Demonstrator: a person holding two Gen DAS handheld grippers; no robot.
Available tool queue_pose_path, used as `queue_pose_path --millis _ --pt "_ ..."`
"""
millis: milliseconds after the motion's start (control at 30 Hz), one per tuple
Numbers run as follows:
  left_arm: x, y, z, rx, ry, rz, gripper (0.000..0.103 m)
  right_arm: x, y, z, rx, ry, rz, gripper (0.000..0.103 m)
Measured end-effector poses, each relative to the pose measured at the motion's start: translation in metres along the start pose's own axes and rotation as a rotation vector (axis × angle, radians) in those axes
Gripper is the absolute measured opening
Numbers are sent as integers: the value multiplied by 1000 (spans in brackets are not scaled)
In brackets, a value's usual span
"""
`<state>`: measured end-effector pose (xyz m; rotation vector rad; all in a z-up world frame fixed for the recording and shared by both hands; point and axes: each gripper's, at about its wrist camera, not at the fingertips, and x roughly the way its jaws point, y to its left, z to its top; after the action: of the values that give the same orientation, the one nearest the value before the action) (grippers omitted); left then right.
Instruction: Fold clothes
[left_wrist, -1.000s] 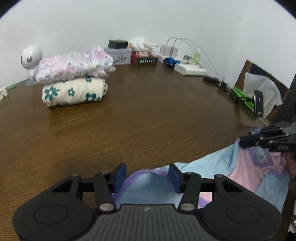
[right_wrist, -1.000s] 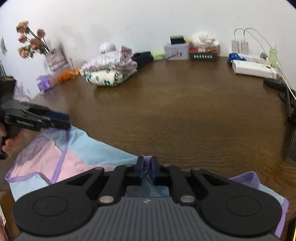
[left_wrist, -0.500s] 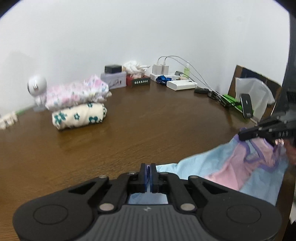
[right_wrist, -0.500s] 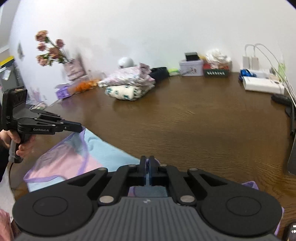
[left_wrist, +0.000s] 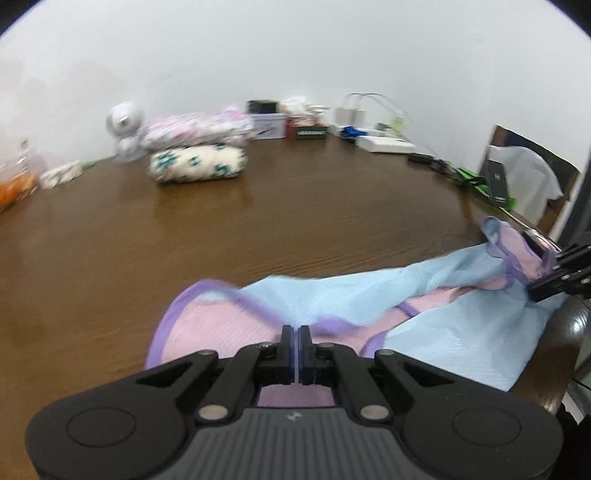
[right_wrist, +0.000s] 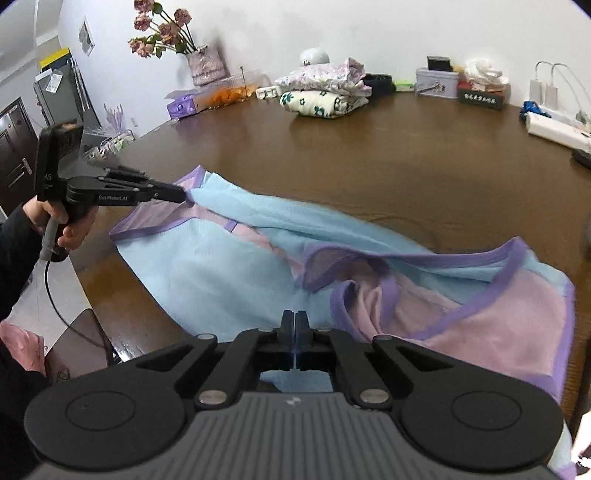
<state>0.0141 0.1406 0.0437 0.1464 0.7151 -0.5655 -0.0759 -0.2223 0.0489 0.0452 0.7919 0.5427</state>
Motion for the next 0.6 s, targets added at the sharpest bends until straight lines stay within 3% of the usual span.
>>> queue_pose_path --millis 100,133,167,200,267,333,400,433,467,600 --pt "-3 -3 0 -3 -14 13 2 -6 -4 7 26 -70 -26 24" --pt "-4 -4 0 -4 -18 18 4 -3 -6 10 31 -84 -44 40" --pt "-6 -6 1 1 -34 6 9 2 -7 14 37 -85 -59 42" --pt "-9 -8 4 8 -52 -9 11 8 -8 17 42 -84 -74 42" --pt "-10 -18 9 40 -76 -62 28 20 -16 24 109 -81 -75 42" --pt "-4 -33 14 98 -88 -94 34 28 -29 27 201 -80 -43 41" --pt "9 -49 15 190 -67 -115 34 34 -43 26 293 -78 11 22" --pt "15 -57 16 238 -54 -124 34 37 -47 25 326 -82 45 5" --pt "20 -61 16 269 -46 -120 34 36 -50 23 344 -100 68 4" --pt "35 -69 14 346 -23 -100 33 7 -31 11 194 -242 138 4"
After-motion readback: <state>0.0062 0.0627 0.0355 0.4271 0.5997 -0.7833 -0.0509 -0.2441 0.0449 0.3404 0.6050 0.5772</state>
